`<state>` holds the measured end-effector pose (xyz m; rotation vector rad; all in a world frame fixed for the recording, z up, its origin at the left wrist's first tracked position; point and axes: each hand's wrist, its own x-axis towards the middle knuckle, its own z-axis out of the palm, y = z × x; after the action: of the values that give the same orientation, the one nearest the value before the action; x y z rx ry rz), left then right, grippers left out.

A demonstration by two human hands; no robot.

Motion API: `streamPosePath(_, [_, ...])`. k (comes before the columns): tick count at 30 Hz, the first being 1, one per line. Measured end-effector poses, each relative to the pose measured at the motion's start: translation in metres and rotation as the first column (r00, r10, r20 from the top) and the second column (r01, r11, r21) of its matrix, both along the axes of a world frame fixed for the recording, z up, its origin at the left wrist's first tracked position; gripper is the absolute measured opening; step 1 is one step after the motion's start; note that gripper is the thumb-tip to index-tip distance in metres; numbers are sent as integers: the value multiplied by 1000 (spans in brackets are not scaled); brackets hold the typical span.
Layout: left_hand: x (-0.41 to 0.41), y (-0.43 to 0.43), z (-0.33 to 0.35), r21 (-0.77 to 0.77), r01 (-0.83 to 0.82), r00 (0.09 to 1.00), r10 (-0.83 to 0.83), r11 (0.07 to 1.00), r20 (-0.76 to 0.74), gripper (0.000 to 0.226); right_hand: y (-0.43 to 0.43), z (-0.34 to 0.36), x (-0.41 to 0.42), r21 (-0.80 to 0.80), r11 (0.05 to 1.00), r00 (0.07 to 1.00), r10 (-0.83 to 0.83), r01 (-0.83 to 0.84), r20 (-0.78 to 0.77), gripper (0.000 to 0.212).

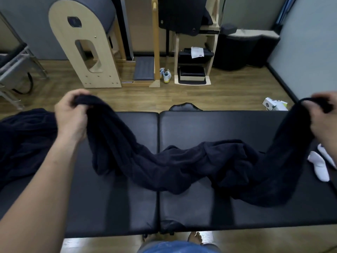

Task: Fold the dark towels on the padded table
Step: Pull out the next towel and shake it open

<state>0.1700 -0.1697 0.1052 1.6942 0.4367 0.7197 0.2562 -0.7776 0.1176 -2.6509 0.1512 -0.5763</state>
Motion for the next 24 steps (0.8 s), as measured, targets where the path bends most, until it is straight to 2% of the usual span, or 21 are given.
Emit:
streamPosePath(2, [3,-24,14,217,193,980,-198,957,0,43,40,14,0,-162,986,992,51,-32,115,21])
streamPosePath(4, [3,-41,12,296,306,950,-311,905,-32,37,26,-5,12,-248,969,1000,4,-10,-24,23])
streamPosePath(7, [-2,-43,7,237,327,944,-325,915,-50,41,-8,-19,16,-245,969,991,-49,17,-124,22])
streamPosePath(9, [-6,-40,14,191,348,937,-344,918,-56,47,-18,-16,13,-190,982,996,-22,6,-83,22])
streamPosePath(11, [-8,-47,33,133,432,901,-433,892,-16,46,15,10,-2,-100,995,999,32,-30,17,23])
streamPosePath(14, [-13,-87,76,10,644,757,-640,765,130,42,84,53,-24,103,968,937,189,-227,293,22])
streamPosePath(16, [-11,-124,97,-23,747,653,-727,664,212,40,129,79,-38,188,861,826,358,-472,435,20])
streamPosePath(19, [-4,-183,105,-3,841,530,-823,541,204,26,192,95,-62,329,590,672,585,-737,454,25])
streamPosePath(21, [0,-208,98,-97,887,462,-861,452,212,17,214,93,-67,448,445,622,662,-775,419,29])
streamPosePath(24, [0,-215,87,-203,892,445,-865,404,234,16,216,87,-64,544,376,618,693,-750,373,30])
